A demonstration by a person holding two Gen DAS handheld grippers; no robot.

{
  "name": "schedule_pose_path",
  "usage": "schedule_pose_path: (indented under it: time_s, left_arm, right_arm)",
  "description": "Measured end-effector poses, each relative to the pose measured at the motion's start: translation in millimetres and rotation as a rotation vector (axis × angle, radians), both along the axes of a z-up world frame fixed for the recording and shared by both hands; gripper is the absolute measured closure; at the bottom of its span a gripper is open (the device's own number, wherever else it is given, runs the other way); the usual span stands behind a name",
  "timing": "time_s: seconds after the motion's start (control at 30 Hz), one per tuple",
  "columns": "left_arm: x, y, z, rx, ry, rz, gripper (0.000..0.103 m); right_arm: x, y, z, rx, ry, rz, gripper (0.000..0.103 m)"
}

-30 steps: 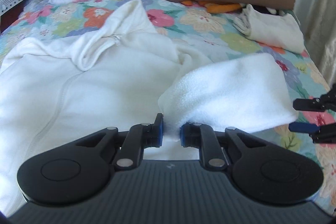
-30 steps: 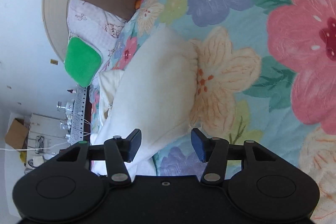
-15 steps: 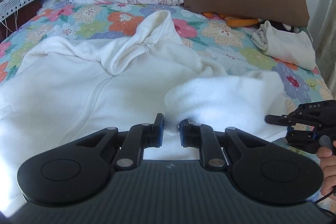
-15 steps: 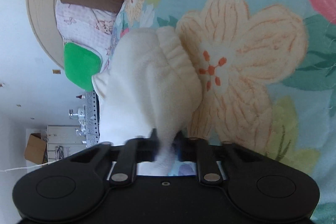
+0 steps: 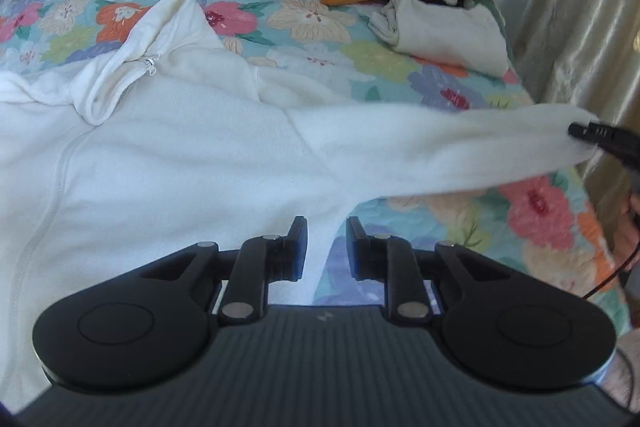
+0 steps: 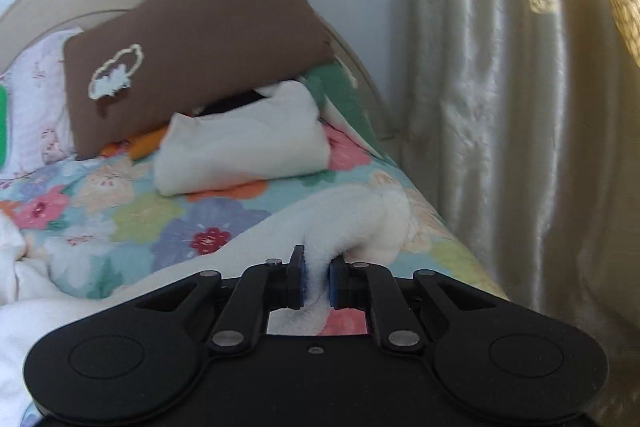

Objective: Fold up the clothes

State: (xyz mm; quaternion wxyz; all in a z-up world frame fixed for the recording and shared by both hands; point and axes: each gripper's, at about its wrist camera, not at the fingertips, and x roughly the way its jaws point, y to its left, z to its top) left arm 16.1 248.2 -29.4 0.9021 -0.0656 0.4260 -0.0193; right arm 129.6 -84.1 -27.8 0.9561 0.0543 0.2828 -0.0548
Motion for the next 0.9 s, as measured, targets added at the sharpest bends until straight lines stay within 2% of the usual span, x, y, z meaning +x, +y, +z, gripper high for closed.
schedule_pose_path:
  time_s: [0.03,0.07,0.1,0.17,0.2,0.23,0.27,0.33,0.4,0.47,0.57,0.6,0.7,0.73,0.77,0.83,0.9]
  left_arm:
    - [0.9,-3.9,-4.4,0.042,0.019,-0.008,0.068]
    - [1.7,-7.9,-8.9,0.085,0.039,-0.015,0.055]
    - [1.9,-11.2,-12.6,0.129,0.062,-0.019,0.05]
    - [-3.0,-13.7,-13.5,0.178,0.061,-0.041,0.047]
    - [-3.9,-13.1,-14.6,0.185,0.065,-0.046,0.046]
    - [-3.8,-11.8,-16.1,0.184,0.074,-0.047,0.044]
    - [-3.8,-10.6,-17.7,0.184,0.082,-0.048,0.043]
    - [-3.7,-8.0,-20.9,0.184,0.099,-0.05,0.043]
    - [-2.2,-5.4,-25.6,0.174,0.124,-0.046,0.043]
    - [2.8,-1.6,-35.3,0.14,0.182,-0.031,0.042]
    - [6.2,3.7,-44.0,0.102,0.233,-0.01,0.042]
    - [6.2,5.3,-45.2,0.092,0.239,-0.004,0.042]
    - [4.8,10.6,-45.0,0.057,0.248,0.012,0.042]
    - [4.0,13.5,-43.4,0.04,0.25,0.02,0.042]
    - [2.2,17.3,-41.4,0.025,0.253,0.028,0.042]
    - [-2.5,25.5,-37.2,-0.005,0.26,0.044,0.042]
    - [-12.7,38.5,-24.7,-0.03,0.247,0.065,0.042]
  right_arm:
    - [0.4,0.5,2.5,-0.014,-0.018,0.002,0.091]
    - [-4.8,5.0,9.2,-0.051,-0.076,0.018,0.091]
    - [-17.9,8.0,21.6,-0.048,-0.184,0.04,0.092]
    - [-46.7,11.8,51.7,-0.003,-0.408,0.103,0.092]
    - [-57.0,14.0,63.8,-0.001,-0.485,0.125,0.092]
    - [-63.0,14.9,69.4,-0.013,-0.53,0.125,0.092]
    - [-61.7,12.9,66.3,-0.02,-0.529,0.112,0.092]
    - [-43.8,1.8,41.0,-0.021,-0.406,0.045,0.092]
    - [-13.0,-18.2,10.6,0.006,-0.192,-0.026,0.092]
    - [14.8,-40.4,-13.0,0.092,0.008,-0.074,0.092]
    - [41.4,-59.0,-48.3,0.157,0.215,-0.144,0.092]
    - [45.5,-61.5,-56.4,0.165,0.257,-0.16,0.091]
    - [49.1,-69.9,-62.2,0.193,0.284,-0.193,0.087]
    - [47.9,-75.7,-62.2,0.212,0.278,-0.223,0.072]
    - [46.7,-81.5,-62.1,0.232,0.273,-0.254,0.067]
    - [34.3,-89.0,-60.4,0.242,0.239,-0.313,0.066]
    - [21.4,-81.6,-48.0,0.105,0.194,-0.348,0.065]
